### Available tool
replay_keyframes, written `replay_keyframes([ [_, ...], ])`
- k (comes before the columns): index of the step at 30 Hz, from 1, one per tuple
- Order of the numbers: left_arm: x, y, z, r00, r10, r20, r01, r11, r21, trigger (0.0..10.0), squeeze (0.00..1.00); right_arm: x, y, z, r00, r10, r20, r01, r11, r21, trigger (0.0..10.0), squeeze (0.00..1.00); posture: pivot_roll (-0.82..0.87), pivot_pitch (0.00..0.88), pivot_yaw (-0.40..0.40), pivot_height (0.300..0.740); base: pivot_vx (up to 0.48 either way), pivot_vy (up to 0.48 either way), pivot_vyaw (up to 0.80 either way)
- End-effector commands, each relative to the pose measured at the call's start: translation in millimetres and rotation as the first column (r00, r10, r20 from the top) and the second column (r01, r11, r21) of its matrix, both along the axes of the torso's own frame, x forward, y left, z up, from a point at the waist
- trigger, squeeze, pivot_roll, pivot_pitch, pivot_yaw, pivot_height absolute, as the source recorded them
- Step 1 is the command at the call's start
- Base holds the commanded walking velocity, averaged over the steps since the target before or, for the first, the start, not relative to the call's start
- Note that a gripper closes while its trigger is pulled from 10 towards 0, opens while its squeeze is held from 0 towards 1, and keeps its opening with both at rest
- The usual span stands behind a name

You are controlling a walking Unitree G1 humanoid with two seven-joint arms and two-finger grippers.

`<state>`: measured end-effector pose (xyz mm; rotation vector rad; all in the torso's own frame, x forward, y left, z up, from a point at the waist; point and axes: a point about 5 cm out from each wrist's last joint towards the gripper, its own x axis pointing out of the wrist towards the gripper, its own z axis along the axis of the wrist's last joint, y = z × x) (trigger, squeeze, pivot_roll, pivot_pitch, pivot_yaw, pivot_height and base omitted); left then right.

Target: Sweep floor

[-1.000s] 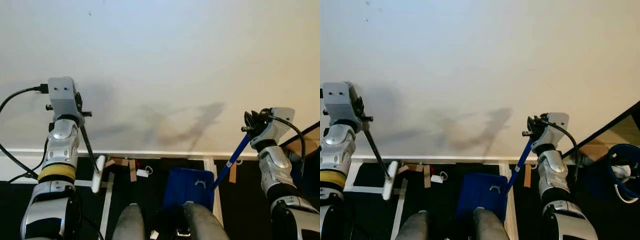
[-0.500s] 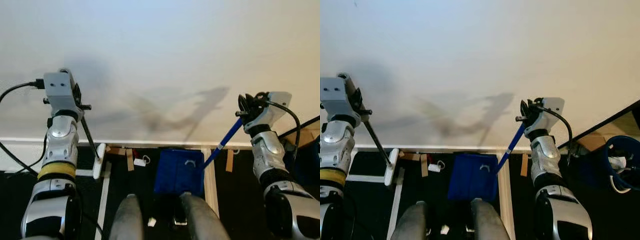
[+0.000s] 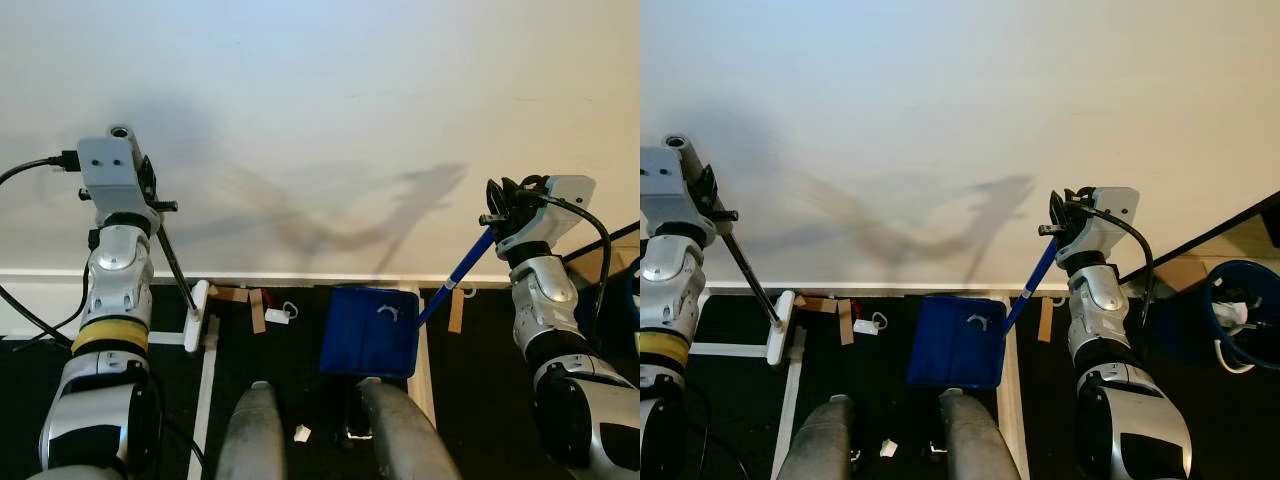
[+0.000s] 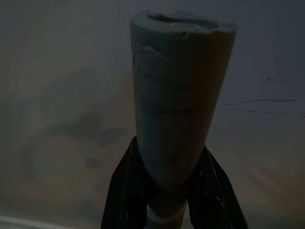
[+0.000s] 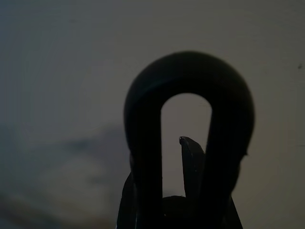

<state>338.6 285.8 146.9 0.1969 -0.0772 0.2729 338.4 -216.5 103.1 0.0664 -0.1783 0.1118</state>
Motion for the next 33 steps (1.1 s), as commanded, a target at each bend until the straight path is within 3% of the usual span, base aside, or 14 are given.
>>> replay_keyframes([
  [1,-4.6,10.3,-4,0.999,0.034,-0.017,-0.033,0.999,0.021,10.0,0.0,-0.3,-0.5,3,0.999,0.001,0.035,-0.002,1.0,0.027,10.0,0.0,0.08,0.246,-0.104,0.74,0.0,0.0,0.0],
  [7,-5.8,20.1,11,0.996,0.075,0.051,-0.076,0.997,0.018,10.0,0.0,6.8,15.8,14,0.993,0.087,0.084,-0.089,0.996,0.03,10.0,0.0,0.08,0.255,-0.1,0.74,0.0,0.0,0.0],
  [11,-13.5,40.5,28,0.976,0.167,0.138,-0.171,0.985,0.019,10.0,0.0,10.5,25.2,20,0.985,0.135,0.108,-0.137,0.99,0.014,10.0,0.0,0.08,0.257,-0.105,0.74,0.0,0.0,0.0],
  [15,-17.8,47.5,28,0.974,0.176,0.14,-0.183,0.983,0.034,10.0,0.0,15.2,31.9,23,0.98,0.178,0.088,-0.176,0.984,-0.033,10.0,0.0,0.08,0.274,-0.121,0.74,0.0,0.0,0.0],
  [26,-20.5,44.5,23,0.975,0.167,0.145,-0.175,0.983,0.046,10.0,0.0,26.8,51.5,34,0.968,0.24,0.068,-0.235,0.969,-0.073,10.0,0.0,0.06,0.309,-0.145,0.74,0.0,0.0,0.0],
  [33,-14.2,31.4,22,0.98,0.113,0.161,-0.118,0.993,0.022,10.0,0.0,24.4,66.7,34,0.951,0.289,0.112,-0.283,0.957,-0.062,10.0,0.0,0.06,0.336,-0.145,0.74,0.0,0.0,0.0],
])
